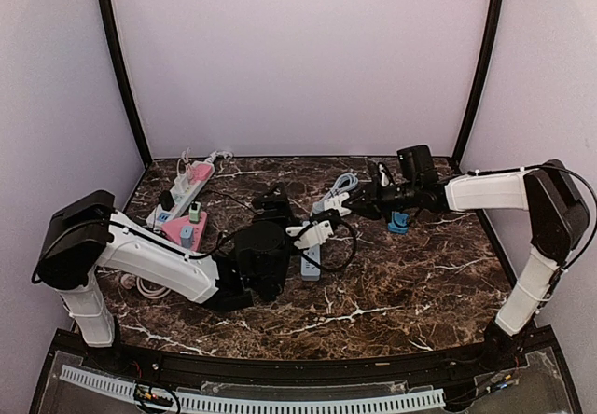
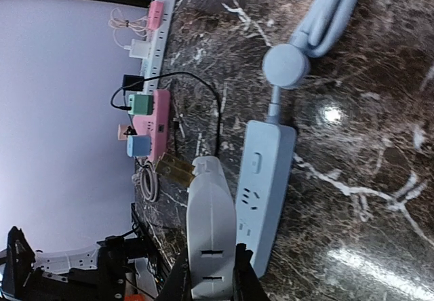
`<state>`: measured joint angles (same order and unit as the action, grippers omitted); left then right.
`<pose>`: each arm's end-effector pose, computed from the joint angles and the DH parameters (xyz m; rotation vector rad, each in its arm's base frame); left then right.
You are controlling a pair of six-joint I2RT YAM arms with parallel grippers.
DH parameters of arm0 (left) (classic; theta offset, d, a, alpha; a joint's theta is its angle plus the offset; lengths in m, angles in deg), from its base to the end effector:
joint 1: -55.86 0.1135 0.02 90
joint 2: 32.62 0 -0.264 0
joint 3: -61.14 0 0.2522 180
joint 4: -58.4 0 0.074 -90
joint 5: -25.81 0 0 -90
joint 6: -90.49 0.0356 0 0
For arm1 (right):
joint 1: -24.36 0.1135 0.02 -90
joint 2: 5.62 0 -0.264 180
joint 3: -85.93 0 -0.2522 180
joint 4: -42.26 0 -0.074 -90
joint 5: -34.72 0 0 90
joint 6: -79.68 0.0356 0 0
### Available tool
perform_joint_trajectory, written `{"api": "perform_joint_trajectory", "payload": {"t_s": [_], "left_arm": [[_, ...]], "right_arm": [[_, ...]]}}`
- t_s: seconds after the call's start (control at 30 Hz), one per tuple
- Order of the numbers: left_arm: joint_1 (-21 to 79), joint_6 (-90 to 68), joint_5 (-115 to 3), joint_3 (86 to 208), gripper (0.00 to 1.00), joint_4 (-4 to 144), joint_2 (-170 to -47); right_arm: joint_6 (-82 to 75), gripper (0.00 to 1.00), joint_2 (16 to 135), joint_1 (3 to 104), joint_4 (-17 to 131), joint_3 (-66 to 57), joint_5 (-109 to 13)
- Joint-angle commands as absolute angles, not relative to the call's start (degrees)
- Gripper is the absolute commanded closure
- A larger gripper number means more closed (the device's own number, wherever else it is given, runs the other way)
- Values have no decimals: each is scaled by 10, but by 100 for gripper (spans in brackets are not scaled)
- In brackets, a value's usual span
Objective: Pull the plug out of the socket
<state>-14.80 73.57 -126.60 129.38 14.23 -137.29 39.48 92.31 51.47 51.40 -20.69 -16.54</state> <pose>0.1554 -0.3476 0.2313 0.9437 1.2468 0.8092 0.3196 0.1887 0.2137 0.0290 2.4089 1.4398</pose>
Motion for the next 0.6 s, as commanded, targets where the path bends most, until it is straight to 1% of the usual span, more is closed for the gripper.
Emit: {"api": "perform_joint_trajectory", "payload": {"t_s": [0.0, 0.03, 0.07, 0.1, 0.2, 0.4, 0.57], "left_arm": [[-137, 362, -1183, 1364, 1, 617, -1284], [-133, 282, -1161, 1374, 1, 657, -1268], [-125, 246, -1122, 1392, 1, 729, -1262], [-121, 191, -1106, 1398, 1, 752, -1249], [-96, 106, -1025, 1423, 1, 837, -1230], [-36, -45, -887, 1433, 1, 892, -1197], [8, -114, -790, 1430, 1, 903, -1181]], "right_arm": [[371, 100, 893, 487, 497, -265, -183], [370, 100, 891, 483, 494, -279, -184], [368, 100, 888, 479, 491, -293, -185], [367, 100, 887, 475, 488, -306, -186], [368, 100, 877, 465, 471, -350, -192], [383, 100, 850, 429, 415, -436, -184], [378, 100, 830, 385, 403, -481, -175]]}}
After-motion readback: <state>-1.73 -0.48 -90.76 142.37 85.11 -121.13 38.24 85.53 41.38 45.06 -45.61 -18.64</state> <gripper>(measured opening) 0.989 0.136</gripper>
